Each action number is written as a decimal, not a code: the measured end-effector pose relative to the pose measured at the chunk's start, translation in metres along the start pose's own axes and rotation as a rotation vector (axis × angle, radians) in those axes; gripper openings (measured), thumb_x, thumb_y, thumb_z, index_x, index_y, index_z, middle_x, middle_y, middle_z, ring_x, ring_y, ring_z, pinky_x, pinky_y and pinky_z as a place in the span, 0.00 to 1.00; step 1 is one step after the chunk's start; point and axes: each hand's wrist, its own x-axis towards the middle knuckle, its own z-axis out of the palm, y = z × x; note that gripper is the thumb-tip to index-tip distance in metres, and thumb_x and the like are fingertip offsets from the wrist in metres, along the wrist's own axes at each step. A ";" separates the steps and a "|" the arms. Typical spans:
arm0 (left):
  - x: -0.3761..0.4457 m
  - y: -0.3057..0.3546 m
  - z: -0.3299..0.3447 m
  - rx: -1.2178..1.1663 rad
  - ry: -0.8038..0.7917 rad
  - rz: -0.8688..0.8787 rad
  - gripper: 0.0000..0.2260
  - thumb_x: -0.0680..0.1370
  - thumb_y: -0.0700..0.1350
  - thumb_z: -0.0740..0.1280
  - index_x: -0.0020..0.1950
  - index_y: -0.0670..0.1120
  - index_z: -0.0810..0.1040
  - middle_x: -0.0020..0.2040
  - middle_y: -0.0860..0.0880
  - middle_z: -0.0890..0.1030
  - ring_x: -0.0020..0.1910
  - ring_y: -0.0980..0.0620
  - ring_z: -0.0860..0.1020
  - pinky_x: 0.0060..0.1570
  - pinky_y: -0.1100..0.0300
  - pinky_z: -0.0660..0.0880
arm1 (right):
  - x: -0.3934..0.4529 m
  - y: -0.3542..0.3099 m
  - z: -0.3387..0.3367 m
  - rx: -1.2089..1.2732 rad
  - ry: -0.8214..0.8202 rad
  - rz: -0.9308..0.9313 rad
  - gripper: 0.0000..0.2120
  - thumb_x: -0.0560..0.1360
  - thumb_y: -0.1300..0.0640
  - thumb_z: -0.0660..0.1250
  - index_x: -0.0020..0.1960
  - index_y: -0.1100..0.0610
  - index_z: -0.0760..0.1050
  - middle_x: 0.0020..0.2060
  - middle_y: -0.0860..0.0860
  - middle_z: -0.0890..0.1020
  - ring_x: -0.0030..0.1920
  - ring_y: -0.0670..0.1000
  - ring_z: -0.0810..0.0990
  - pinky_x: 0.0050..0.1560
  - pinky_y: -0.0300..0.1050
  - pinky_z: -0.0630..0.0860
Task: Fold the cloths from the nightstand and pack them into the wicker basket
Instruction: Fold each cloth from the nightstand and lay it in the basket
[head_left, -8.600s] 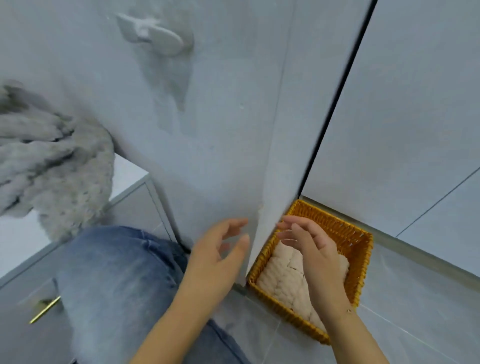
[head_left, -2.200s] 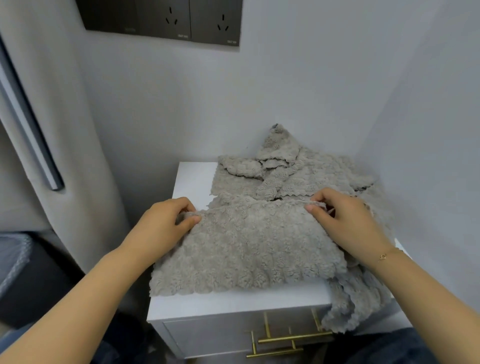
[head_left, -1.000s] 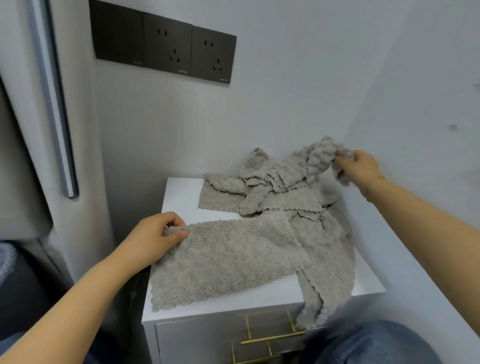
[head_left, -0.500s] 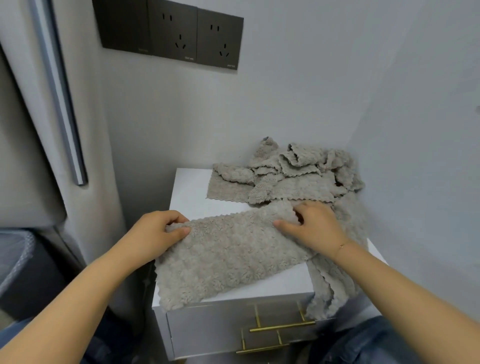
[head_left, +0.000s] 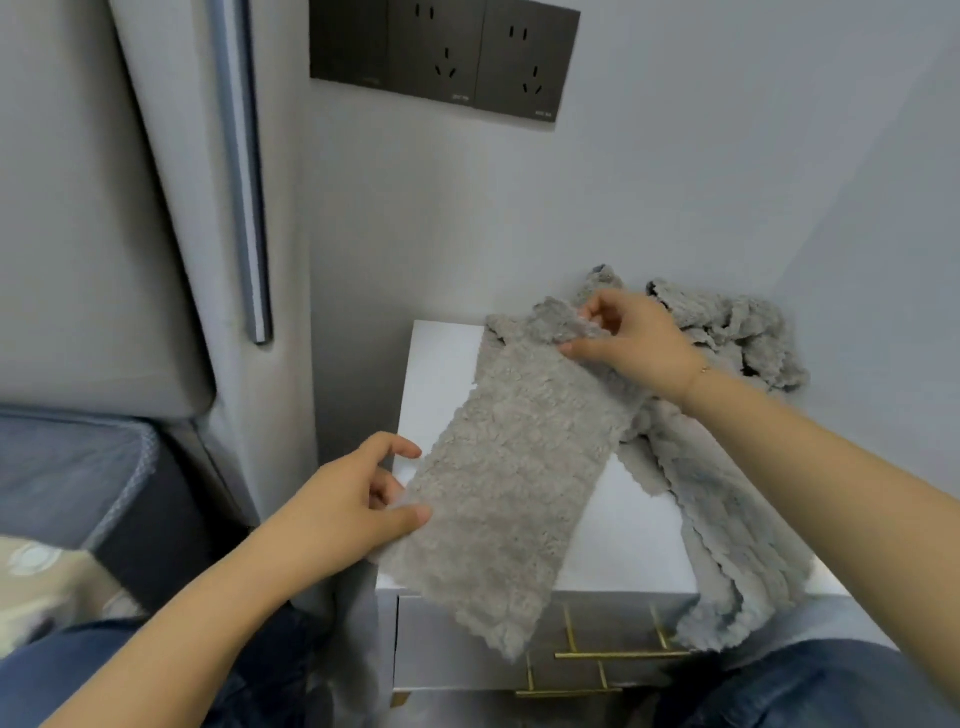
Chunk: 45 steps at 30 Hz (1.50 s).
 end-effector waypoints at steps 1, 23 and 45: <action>-0.002 0.002 0.003 0.010 0.015 0.001 0.19 0.72 0.50 0.75 0.57 0.61 0.70 0.37 0.53 0.78 0.31 0.60 0.75 0.37 0.67 0.74 | 0.013 -0.006 0.004 -0.071 -0.023 -0.032 0.14 0.69 0.54 0.77 0.46 0.55 0.73 0.34 0.46 0.72 0.35 0.46 0.69 0.36 0.43 0.66; -0.015 0.011 0.002 0.488 0.023 0.479 0.18 0.78 0.60 0.62 0.67 0.60 0.73 0.65 0.64 0.69 0.65 0.65 0.65 0.67 0.63 0.64 | -0.012 -0.018 0.076 -0.215 -0.240 -0.427 0.11 0.76 0.58 0.70 0.58 0.57 0.80 0.57 0.49 0.81 0.59 0.47 0.76 0.62 0.38 0.68; -0.022 -0.029 0.036 0.575 0.025 0.574 0.25 0.76 0.60 0.64 0.69 0.49 0.75 0.71 0.54 0.71 0.70 0.57 0.66 0.71 0.65 0.60 | -0.156 0.035 0.095 -0.408 -0.211 -0.576 0.32 0.79 0.37 0.55 0.75 0.56 0.64 0.75 0.50 0.64 0.76 0.50 0.60 0.74 0.41 0.56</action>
